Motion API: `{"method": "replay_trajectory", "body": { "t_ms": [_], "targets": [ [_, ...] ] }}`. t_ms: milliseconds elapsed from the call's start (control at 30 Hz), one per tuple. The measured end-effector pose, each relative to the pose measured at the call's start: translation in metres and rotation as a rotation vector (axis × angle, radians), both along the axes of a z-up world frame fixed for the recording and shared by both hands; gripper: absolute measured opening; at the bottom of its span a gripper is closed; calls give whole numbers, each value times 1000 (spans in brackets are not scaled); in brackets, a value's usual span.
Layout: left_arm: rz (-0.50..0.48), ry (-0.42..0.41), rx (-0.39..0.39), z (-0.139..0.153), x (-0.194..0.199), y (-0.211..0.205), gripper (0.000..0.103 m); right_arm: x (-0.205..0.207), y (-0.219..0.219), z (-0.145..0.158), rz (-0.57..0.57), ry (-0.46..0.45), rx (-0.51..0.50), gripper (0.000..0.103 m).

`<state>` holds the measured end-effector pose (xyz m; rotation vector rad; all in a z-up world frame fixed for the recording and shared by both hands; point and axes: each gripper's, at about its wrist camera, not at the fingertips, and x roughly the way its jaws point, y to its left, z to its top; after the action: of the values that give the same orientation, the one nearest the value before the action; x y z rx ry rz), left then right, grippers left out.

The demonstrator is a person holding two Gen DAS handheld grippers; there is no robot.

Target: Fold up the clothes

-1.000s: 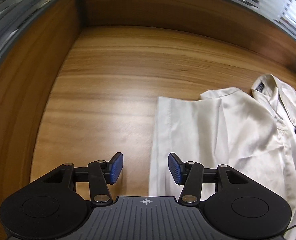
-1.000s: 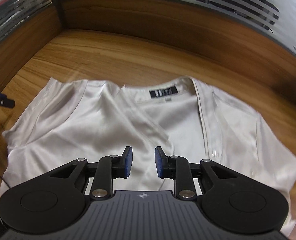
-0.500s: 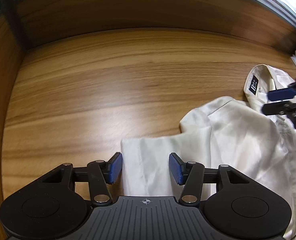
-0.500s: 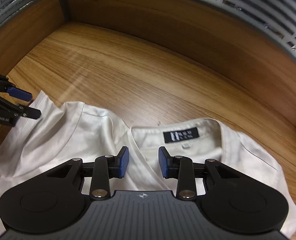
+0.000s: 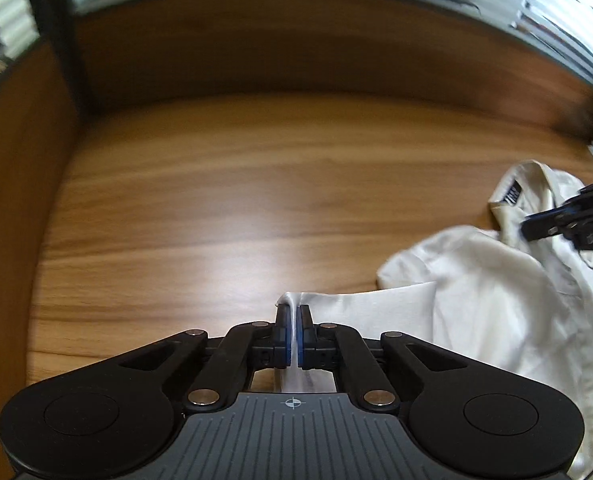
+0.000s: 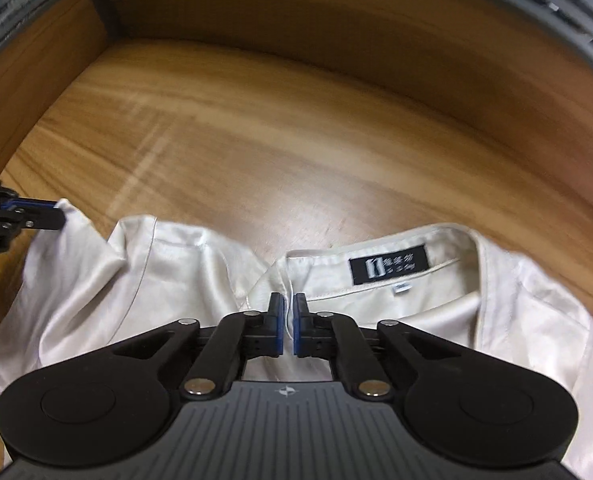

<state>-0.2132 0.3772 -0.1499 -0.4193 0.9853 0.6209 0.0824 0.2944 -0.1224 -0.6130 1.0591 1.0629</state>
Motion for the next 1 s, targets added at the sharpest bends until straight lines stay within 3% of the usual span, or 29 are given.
{"method": "replay_trajectory", "body": {
  "t_ms": [233, 433, 533, 700, 800, 867, 900, 1000],
  "targets": [
    [202, -85, 104, 39, -39, 5, 4, 16, 0, 47, -56, -122, 109, 2],
    [274, -66, 212, 61, -51, 21, 4, 27, 35, 62, -38, -227, 146, 2],
    [307, -40, 162, 52, -52, 37, 5, 31, 55, 58, -20, -252, 136, 2],
    [361, 9, 70, 25, -55, 52, 7, 31, 79, 20, 22, -237, 59, 3],
    [351, 2, 52, 26, -59, 45, 14, 25, 78, 10, 20, -240, 50, 20],
    [328, -4, 49, 31, -59, 38, 14, 20, 74, 11, 23, -221, 57, 23],
    [388, 0, 58, 34, -58, 34, 15, 18, 69, 14, 28, -221, 56, 24],
    [378, -13, 36, 45, -61, 24, 24, 10, 53, 28, 29, -221, 50, 28]
  ]
}}
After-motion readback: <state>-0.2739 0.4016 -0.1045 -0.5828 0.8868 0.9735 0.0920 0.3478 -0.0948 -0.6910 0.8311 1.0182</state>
